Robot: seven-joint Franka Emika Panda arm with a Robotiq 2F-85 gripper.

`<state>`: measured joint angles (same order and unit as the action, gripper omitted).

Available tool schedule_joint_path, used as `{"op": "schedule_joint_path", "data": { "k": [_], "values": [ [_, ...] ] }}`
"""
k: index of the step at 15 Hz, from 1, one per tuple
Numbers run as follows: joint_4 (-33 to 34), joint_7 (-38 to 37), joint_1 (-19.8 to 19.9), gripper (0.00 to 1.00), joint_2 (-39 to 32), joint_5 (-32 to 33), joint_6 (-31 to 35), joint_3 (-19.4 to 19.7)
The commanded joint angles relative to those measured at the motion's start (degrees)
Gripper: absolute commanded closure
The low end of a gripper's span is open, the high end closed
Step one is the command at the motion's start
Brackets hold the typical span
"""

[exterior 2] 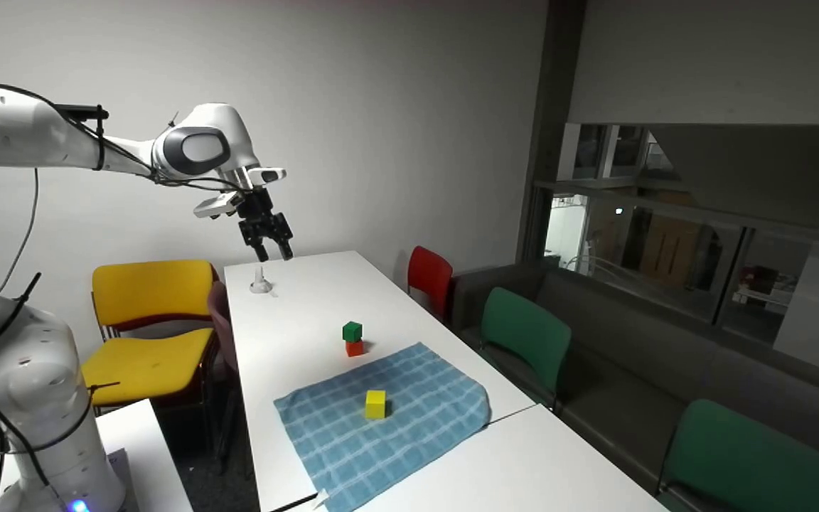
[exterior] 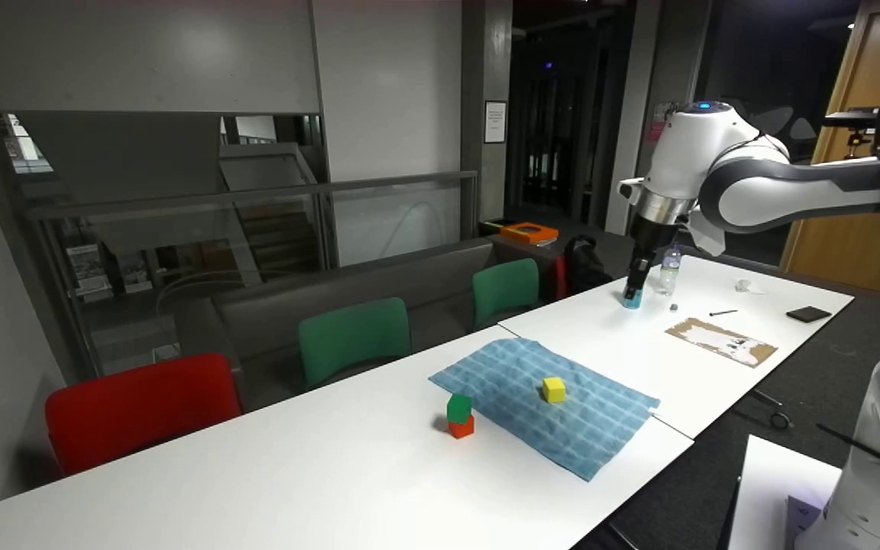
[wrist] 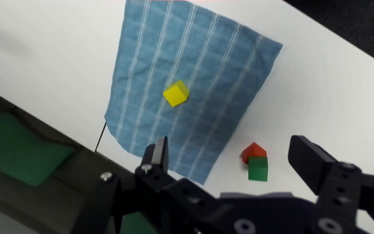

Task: Pull the blue towel from underneath the yellow block, place the towel over the yellow block

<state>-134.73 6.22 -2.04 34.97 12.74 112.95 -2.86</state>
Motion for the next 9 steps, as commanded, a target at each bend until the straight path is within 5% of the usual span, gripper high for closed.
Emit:
{"op": "schedule_joint_path", "data": {
  "k": [1,9],
  "values": [
    [3.7,-3.0,-2.5,0.0,-6.1,-1.2,7.0,-2.8],
    [8.0,-2.2,-6.2,0.0,-20.6,-15.8,15.6,-2.7]
  ]
}}
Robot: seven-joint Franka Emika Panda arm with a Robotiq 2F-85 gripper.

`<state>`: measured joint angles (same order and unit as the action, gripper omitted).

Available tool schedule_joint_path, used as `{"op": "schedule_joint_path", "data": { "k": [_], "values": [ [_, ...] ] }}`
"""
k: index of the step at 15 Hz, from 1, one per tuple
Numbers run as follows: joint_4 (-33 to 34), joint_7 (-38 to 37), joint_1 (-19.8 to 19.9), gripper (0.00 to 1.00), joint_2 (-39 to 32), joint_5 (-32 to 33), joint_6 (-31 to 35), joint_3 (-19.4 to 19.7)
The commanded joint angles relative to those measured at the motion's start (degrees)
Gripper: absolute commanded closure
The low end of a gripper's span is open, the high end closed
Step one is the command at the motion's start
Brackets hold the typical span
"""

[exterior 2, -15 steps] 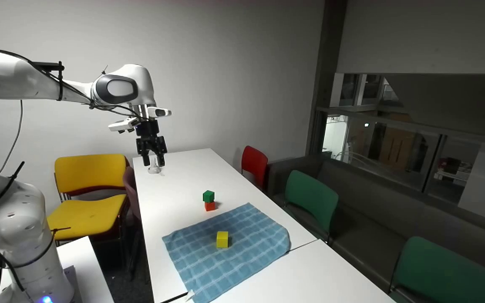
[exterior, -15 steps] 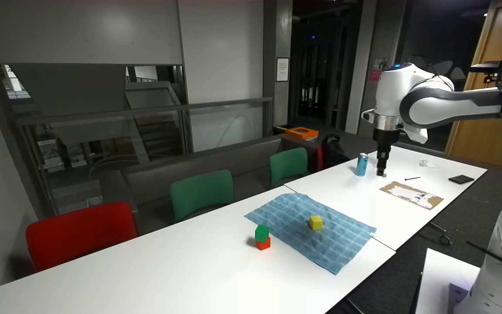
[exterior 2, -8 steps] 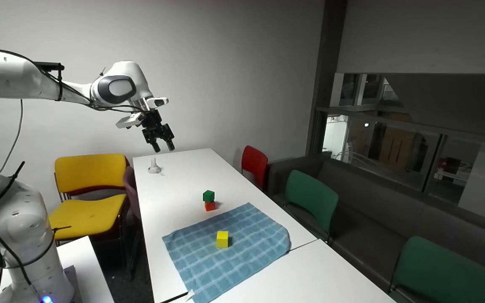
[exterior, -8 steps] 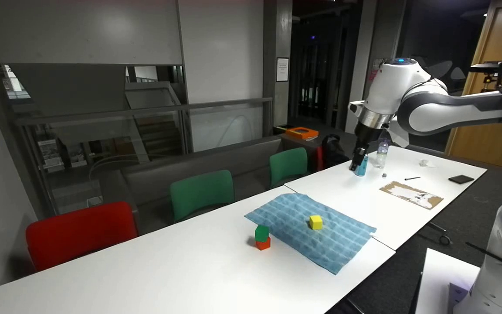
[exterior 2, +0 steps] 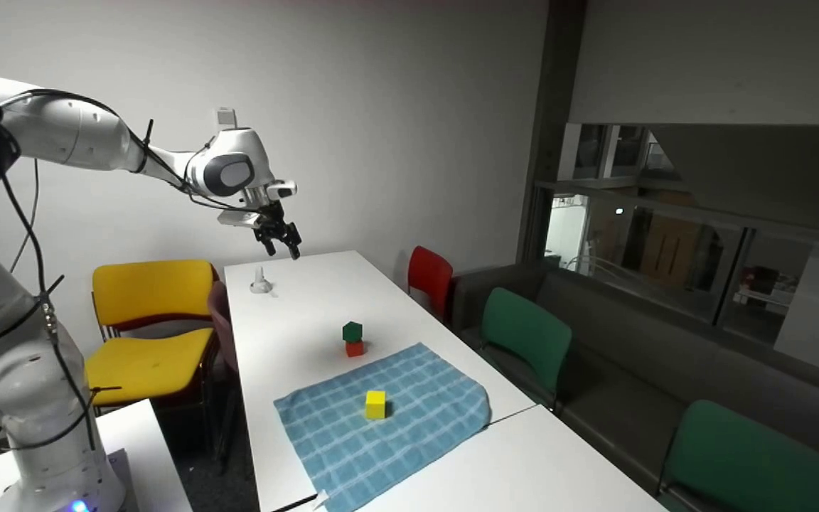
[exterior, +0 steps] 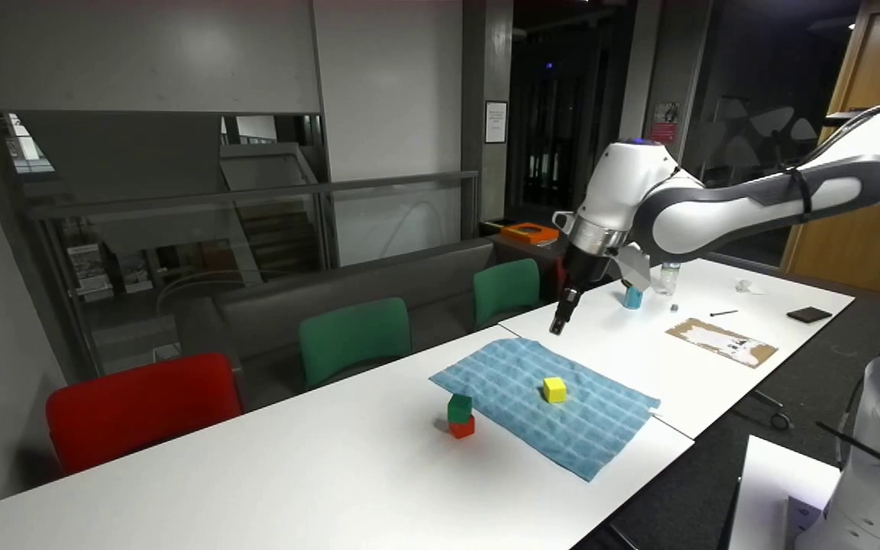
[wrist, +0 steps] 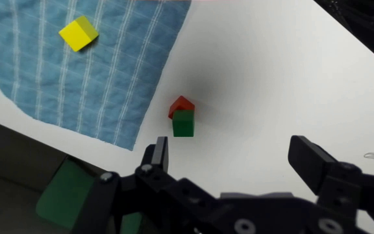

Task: Pull the blue towel from underneath the yellow block, place the towel over the yellow block

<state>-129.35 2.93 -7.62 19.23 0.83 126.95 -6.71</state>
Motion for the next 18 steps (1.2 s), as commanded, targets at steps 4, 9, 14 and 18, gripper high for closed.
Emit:
{"op": "schedule_joint_path", "data": {
  "k": [4,9,14,18],
  "values": [
    [1.4,3.4,0.5,0.0,-8.3,-7.3,2.6,2.7],
    [-2.4,8.2,2.4,0.0,-7.5,-8.3,2.8,6.2],
    [-4.4,17.4,3.4,0.0,-6.4,-11.4,5.3,9.5],
    [-2.6,16.0,3.8,0.0,-8.3,-10.1,3.3,9.4]
  ]
}}
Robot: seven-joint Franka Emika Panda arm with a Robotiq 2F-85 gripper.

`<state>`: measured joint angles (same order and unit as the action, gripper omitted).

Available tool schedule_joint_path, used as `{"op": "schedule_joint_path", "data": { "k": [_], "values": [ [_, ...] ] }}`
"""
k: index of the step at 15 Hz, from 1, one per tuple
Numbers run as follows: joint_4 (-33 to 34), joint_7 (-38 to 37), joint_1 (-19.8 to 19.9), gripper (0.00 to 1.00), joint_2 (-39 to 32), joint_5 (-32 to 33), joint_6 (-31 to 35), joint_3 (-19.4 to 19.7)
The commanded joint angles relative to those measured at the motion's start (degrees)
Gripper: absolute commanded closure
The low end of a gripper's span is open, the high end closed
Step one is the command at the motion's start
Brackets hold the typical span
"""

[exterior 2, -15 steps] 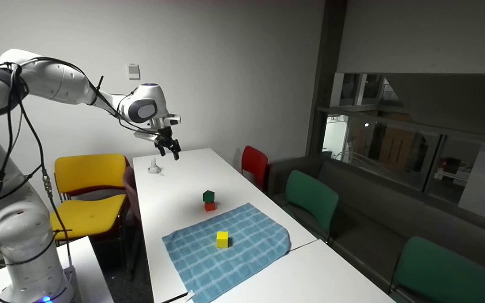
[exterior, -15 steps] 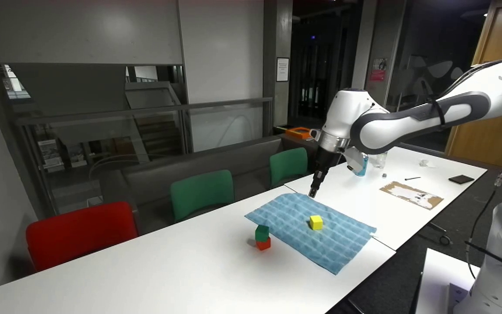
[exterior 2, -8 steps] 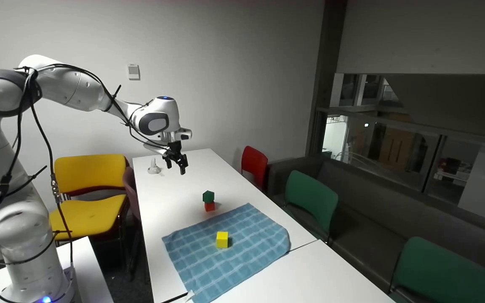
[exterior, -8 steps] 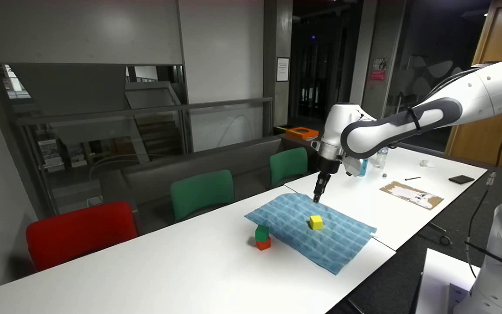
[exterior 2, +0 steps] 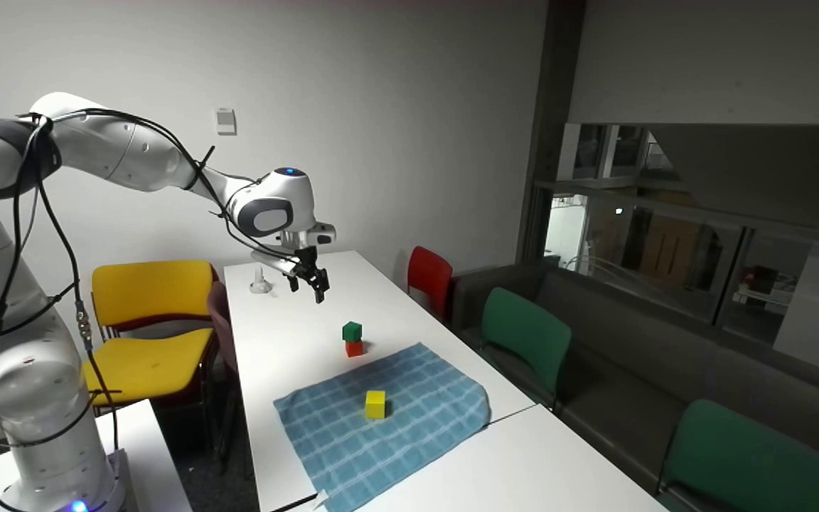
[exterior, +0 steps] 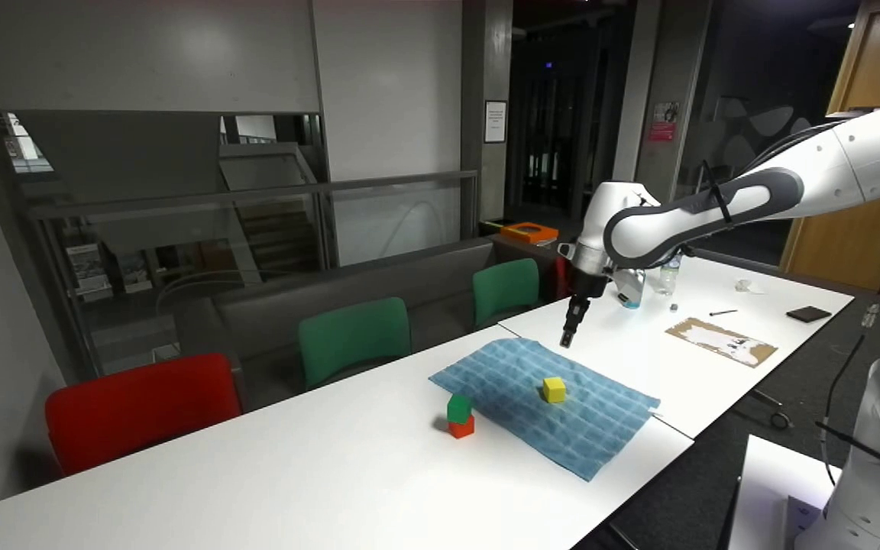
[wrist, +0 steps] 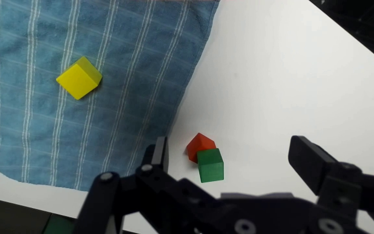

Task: Pull the blue towel from underneath the yellow block, place the towel over the yellow block

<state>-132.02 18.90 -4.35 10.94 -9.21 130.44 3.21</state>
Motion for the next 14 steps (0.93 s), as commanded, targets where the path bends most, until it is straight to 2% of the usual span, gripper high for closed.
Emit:
{"op": "schedule_joint_path", "data": {
  "k": [1,7,11,14],
  "values": [
    [0.0,0.0,0.6,0.0,0.1,-0.1,-0.2,-0.5],
    [0.0,0.5,0.4,0.0,0.1,-0.1,0.0,-0.6],
    [0.2,4.2,0.2,0.0,-2.0,-5.4,-0.2,0.7],
    [0.2,8.7,0.6,0.0,-4.5,-10.3,-4.8,1.5]
  ]
}}
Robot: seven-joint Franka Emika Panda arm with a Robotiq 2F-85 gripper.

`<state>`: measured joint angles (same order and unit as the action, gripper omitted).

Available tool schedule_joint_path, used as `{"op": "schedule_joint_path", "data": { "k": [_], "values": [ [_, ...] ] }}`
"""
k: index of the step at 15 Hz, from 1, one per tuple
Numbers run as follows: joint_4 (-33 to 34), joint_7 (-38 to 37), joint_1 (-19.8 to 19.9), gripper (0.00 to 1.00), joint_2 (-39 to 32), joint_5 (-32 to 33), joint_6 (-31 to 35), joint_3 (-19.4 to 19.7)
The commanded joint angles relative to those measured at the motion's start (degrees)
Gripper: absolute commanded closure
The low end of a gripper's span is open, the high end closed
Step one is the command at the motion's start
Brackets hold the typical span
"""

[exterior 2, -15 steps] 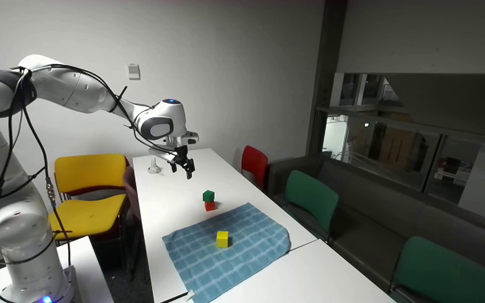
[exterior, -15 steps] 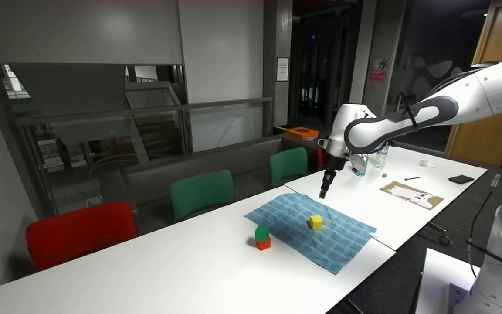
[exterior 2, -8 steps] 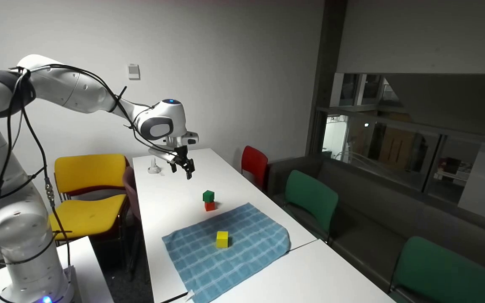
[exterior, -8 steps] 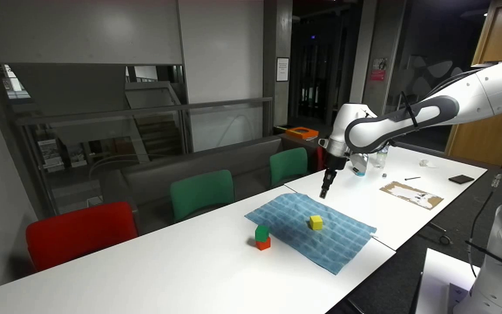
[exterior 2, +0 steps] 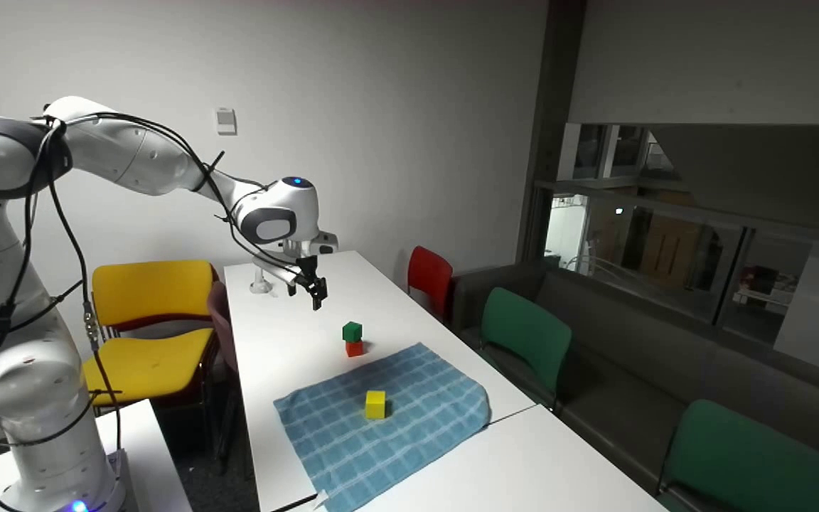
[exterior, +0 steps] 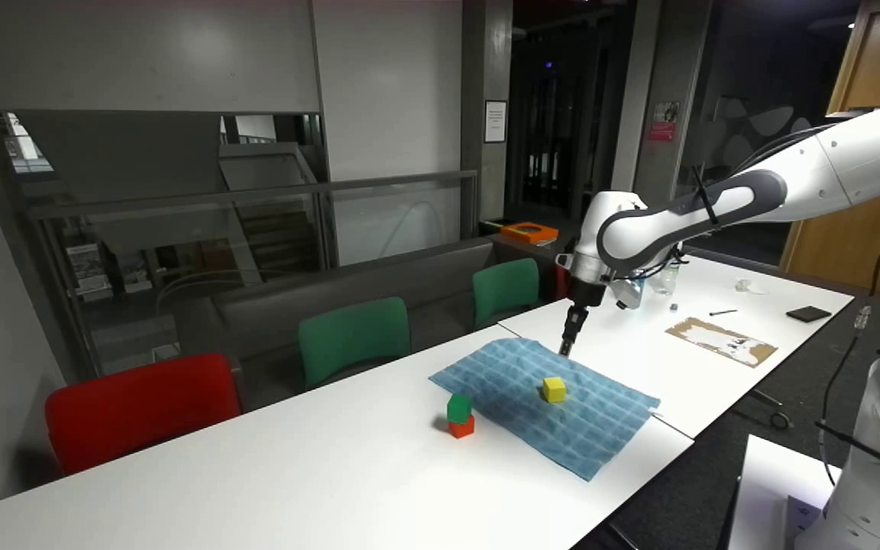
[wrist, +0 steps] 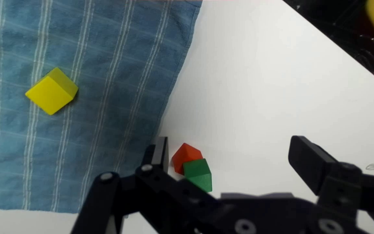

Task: Pull the blue towel from underneath the yellow block, place the towel over the yellow block

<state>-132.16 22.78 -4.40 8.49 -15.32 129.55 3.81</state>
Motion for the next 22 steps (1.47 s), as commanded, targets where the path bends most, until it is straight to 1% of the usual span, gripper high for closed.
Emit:
{"op": "schedule_joint_path", "data": {
  "k": [1,3,6,8,10,14,18,20,21,22],
  "values": [
    [0.0,5.7,0.9,0.0,-2.6,-4.7,-5.6,0.9],
    [-1.1,6.5,1.6,0.0,-3.5,-4.6,-8.8,0.8],
    [-3.2,4.7,2.7,0.0,-4.3,-3.3,-12.0,0.5],
    [-5.5,4.1,3.1,0.0,-4.2,-2.2,-12.3,0.3],
    [-7.8,6.4,3.1,0.0,-4.4,-0.3,-10.9,0.0],
    [-9.8,18.5,3.0,0.0,-6.7,3.5,-9.0,0.0],
    [-9.7,29.7,4.0,0.0,-10.2,7.6,-7.4,0.0],
    [-9.7,34.6,4.7,0.0,-11.6,8.8,-3.8,-0.1],
    [-9.7,36.9,5.2,0.0,-11.9,8.2,-1.5,-0.1],
    [-9.5,31.7,4.7,0.0,-11.5,7.7,-4.5,-0.8]
  ]
}}
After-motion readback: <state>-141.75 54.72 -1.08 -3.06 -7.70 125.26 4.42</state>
